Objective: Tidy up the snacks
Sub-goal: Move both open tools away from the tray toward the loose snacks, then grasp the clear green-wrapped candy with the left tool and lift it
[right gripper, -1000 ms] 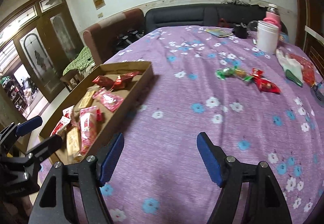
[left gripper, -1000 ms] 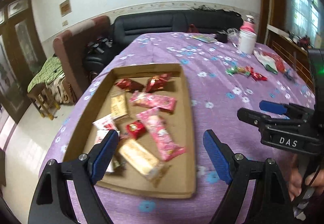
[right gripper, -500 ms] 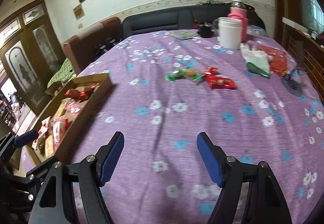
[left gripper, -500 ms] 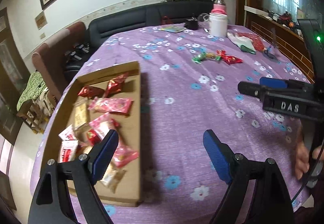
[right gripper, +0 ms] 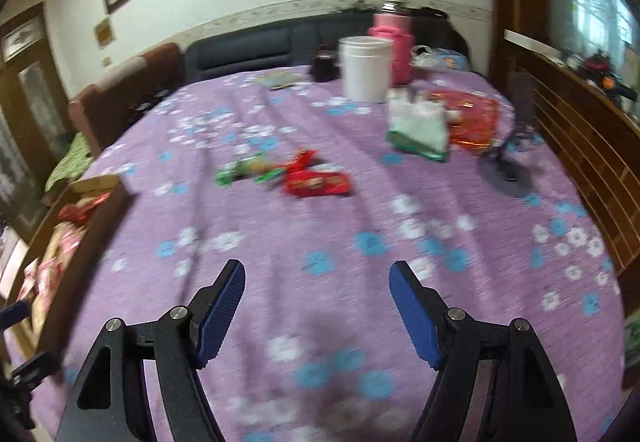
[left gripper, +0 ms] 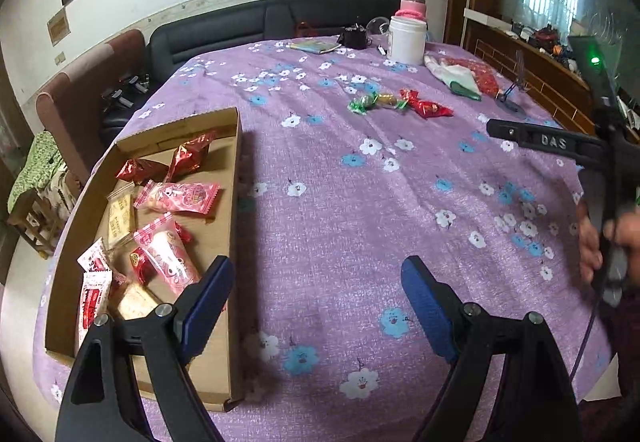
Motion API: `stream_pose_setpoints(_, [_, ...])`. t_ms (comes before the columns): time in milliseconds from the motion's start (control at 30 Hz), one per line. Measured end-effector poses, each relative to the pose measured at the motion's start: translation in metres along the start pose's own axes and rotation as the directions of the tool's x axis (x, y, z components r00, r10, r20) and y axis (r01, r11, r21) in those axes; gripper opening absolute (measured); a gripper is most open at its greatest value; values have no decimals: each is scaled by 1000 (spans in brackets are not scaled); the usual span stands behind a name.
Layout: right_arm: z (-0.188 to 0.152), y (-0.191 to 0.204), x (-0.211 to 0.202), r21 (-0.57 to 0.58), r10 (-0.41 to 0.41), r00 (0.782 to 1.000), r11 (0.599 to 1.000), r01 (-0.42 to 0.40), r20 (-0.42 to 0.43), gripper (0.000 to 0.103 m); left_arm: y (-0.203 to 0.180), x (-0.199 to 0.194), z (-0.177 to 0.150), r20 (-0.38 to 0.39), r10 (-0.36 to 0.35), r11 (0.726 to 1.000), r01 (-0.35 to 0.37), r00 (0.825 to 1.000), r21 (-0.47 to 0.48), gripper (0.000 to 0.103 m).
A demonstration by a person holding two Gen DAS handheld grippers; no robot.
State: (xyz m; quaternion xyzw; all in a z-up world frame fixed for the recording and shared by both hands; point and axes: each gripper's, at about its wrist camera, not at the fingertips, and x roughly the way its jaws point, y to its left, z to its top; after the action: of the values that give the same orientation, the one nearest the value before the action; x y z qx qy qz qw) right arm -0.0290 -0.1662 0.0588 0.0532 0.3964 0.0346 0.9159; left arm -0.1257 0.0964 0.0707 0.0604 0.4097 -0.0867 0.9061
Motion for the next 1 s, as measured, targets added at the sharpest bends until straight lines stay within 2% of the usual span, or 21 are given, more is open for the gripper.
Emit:
stream_pose_setpoints(67, [7,-16,6,43,-10,1000,999,11,-13,78,3,3,0,-2,-15,1000,15,1000,-16,85])
stream_pose_setpoints(233, [29,-46,34,175,32,998,984,-24,-45,78,11,14,1,-32,-87,994,84,996,-76,85])
stream_pose_setpoints(300, [40,-52,50,240,75,996,969,-61,-48,78,13,16,3,-33,-111,990,108,993,-88,85])
stream_pose_setpoints(367, [51,-48,67,274,114,993,957,-97,-44,78,14,16,7,-27,-104,991,101,994,-85,85])
stream_pose_setpoints(500, [68,-27,97,229,100,994,969,-89,-38,76,18,16,15,-19,-98,991,95,995,-90,85])
stream_pose_setpoints(567, [70,-22,110,212,73,997,975,-68,-14,66,20,18,18,-22,-117,988,114,993,-106,85])
stream_pose_setpoints(600, [70,-21,116,208,67,998,976,-64,-7,66,20,21,19,-26,-130,985,126,991,-113,85])
stream_pose_setpoints(667, [70,-17,130,188,68,996,980,-57,-50,58,19,27,22,-33,-154,981,149,988,-125,85])
stream_pose_setpoints(733, [69,-15,124,164,93,995,983,-88,-21,48,16,34,25,-44,-174,977,166,984,-136,85])
stream_pose_setpoints(767, [68,-12,124,142,100,994,985,-93,-39,43,15,39,28,-55,-191,972,181,980,-146,85])
stream_pose_setpoints(800, [66,-8,123,110,89,995,990,-83,-45,43,14,42,32,-61,-206,968,195,977,-155,85])
stream_pose_setpoints(867, [63,-2,116,64,71,996,996,-68,-56,35,13,45,44,-59,-230,961,217,971,-172,85])
stream_pose_setpoints(933, [58,2,106,57,95,990,994,-89,-104,34,9,44,61,-43,-231,962,221,972,-160,85])
stream_pose_setpoints(1000, [54,8,100,26,77,983,997,-73,-169,34,5,43,78,-30,-224,967,218,974,-128,85])
